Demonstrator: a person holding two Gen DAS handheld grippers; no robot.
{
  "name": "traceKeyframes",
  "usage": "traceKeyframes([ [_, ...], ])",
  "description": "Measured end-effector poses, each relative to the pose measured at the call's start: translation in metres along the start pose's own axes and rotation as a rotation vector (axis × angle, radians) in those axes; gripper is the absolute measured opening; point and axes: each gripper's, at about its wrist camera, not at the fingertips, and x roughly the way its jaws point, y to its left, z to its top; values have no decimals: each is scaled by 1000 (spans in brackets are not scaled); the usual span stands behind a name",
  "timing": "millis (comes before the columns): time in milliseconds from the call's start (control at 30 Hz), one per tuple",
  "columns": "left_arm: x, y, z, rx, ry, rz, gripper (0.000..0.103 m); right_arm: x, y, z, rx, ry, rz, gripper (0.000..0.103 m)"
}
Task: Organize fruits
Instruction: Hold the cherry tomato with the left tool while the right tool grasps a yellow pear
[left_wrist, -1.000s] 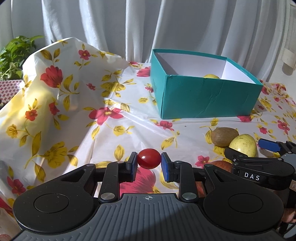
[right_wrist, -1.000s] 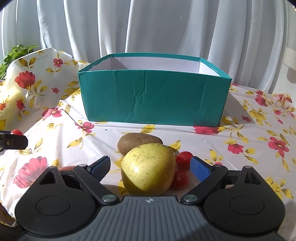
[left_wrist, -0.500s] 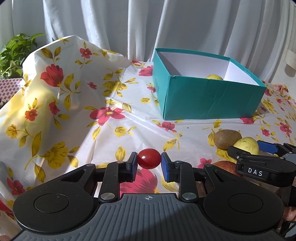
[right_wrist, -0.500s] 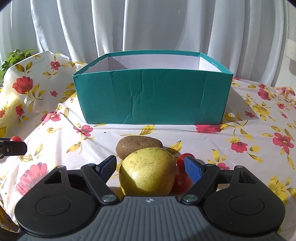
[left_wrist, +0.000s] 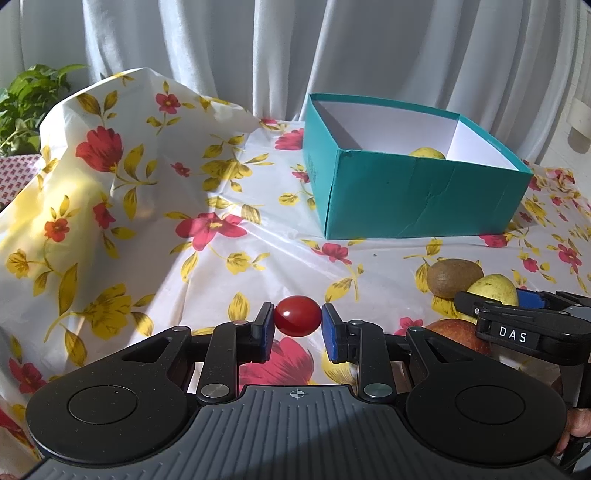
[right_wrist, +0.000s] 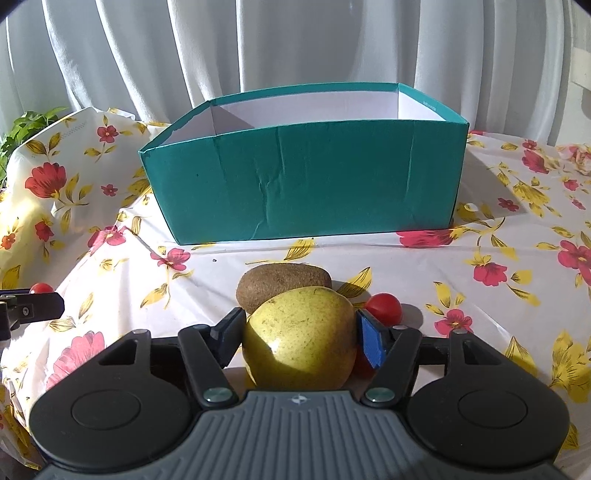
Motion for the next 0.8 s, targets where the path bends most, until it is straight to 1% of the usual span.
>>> traceKeyframes([
  [167,4,-3,3,7,0,-10,30,-1,1,1,-9,8,-1,64],
  [367,4,-3,7,11,-6,-14,30,-11,-4,4,2,-8,-33,64],
  [567,4,-8,21,21,-26,-16,30,-31,-13,21,5,-94,-64,64],
  [800,5,-33,56,47,-73,-47,30,-46,-28,42,3,-179,-79,64],
])
